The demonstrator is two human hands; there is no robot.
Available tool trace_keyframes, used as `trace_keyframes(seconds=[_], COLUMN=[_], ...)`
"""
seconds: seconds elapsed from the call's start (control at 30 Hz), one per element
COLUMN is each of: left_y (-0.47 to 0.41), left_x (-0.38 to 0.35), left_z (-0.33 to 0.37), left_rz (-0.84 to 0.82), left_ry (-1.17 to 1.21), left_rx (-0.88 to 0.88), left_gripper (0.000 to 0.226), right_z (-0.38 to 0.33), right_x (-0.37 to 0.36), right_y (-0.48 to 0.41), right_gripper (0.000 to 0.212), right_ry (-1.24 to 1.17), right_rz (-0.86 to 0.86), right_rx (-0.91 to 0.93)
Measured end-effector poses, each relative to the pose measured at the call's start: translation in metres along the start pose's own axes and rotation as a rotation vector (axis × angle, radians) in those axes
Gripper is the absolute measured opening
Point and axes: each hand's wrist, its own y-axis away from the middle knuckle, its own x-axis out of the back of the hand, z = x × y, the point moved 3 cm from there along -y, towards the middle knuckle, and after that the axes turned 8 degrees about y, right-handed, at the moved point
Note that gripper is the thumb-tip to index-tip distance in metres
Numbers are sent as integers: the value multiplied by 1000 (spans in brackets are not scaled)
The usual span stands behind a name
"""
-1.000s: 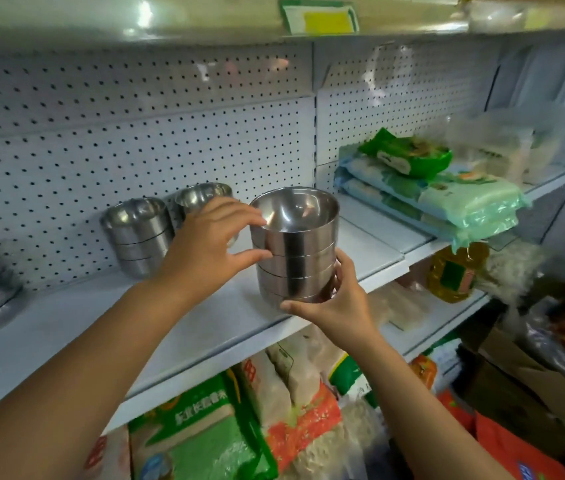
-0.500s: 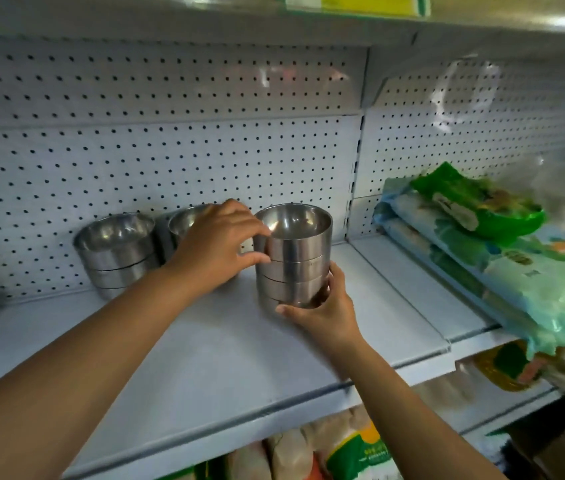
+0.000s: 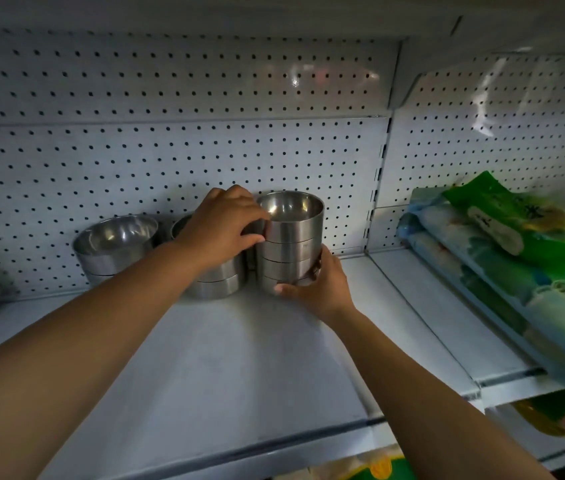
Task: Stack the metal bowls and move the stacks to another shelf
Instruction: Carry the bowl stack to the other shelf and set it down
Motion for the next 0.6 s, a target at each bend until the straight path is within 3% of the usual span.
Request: trace_keyframes(seconds=[0.3,0.6], left_y=[-5,2], left_x=[-6,-9], left_z=[-13,-9], left_rz=[-87,-166], left_ry=[-1,14], left_rx=[22,75], left_gripper=[60,71], right_z=[2,-1], right_x=[0,5], right_y=[-22,-25], right_gripper=[116,110], right_ry=[38,134], right_rz=[-47,-36], right_rx=[-1,4])
